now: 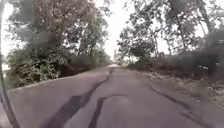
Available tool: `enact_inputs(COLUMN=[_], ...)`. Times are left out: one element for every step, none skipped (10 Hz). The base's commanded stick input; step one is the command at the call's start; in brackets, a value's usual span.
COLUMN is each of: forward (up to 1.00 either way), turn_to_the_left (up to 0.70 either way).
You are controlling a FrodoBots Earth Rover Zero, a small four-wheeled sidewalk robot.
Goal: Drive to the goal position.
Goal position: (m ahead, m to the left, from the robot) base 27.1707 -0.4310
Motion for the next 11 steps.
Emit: enact_inputs(forward=[0.7,0.7,0.7,0.7,0.7,0.7,0.7,0.7,0.7,0.7,0.7], turn_to_the_left=[0.01,0.01,0.0,0.0,0.0,0.0,0.0,0.0,0.0,0.0,0.0])
